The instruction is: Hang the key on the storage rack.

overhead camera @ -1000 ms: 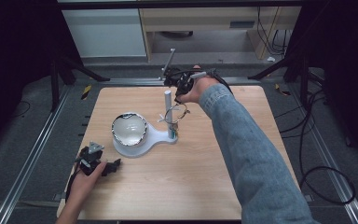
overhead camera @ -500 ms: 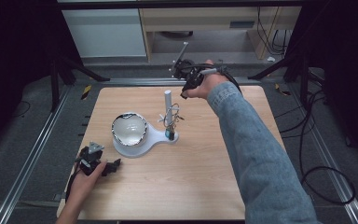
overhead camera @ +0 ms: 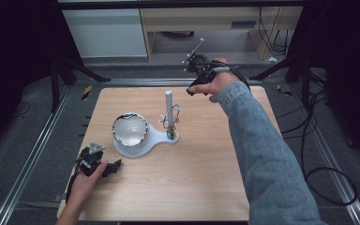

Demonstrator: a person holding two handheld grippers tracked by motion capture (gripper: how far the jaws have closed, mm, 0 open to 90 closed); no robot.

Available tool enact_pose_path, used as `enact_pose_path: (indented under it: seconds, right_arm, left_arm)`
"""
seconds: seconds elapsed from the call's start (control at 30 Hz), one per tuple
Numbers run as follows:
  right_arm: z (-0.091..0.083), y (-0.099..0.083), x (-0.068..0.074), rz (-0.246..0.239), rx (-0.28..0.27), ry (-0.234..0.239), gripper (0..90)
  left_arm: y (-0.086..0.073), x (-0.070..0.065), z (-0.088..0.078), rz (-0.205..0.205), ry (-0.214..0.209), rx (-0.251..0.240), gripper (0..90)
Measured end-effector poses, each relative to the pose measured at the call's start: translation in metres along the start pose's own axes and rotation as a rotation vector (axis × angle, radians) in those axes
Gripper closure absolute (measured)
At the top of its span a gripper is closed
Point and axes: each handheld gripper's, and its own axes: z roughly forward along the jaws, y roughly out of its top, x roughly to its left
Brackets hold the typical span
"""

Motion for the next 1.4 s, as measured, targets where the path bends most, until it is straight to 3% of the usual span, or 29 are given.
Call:
enact_pose_path:
  seconds: [0.23,0.53,0.8,1.13,1.4]
  right_arm:
    - [0.004,-0.009,-0.007,0.028,-0.047,-0.006,5.6]
    - [0.011,-0.029,-0.019,0.053,-0.047,-0.011,6.2]
    - [0.015,-0.052,-0.034,0.108,-0.046,-0.071,9.8]
    - [0.022,-0.072,-0.041,0.133,-0.064,-0.104,8.7]
    - [0.023,-0.092,-0.050,0.184,-0.093,-0.127,8.6]
  left_arm:
    - [0.000,0.000,0.000,0.000,0.000,0.000,0.0]
    - [0.000,0.000,0.000,0.003,0.000,0.000,0.0]
    - [0.000,0.000,0.000,0.001,0.000,0.000,0.0]
    - [0.000,0.000,0.000,0.000,-0.001,-0.001,0.0]
    - [0.000,0.000,0.001,-0.003,-0.001,-0.004,0.0]
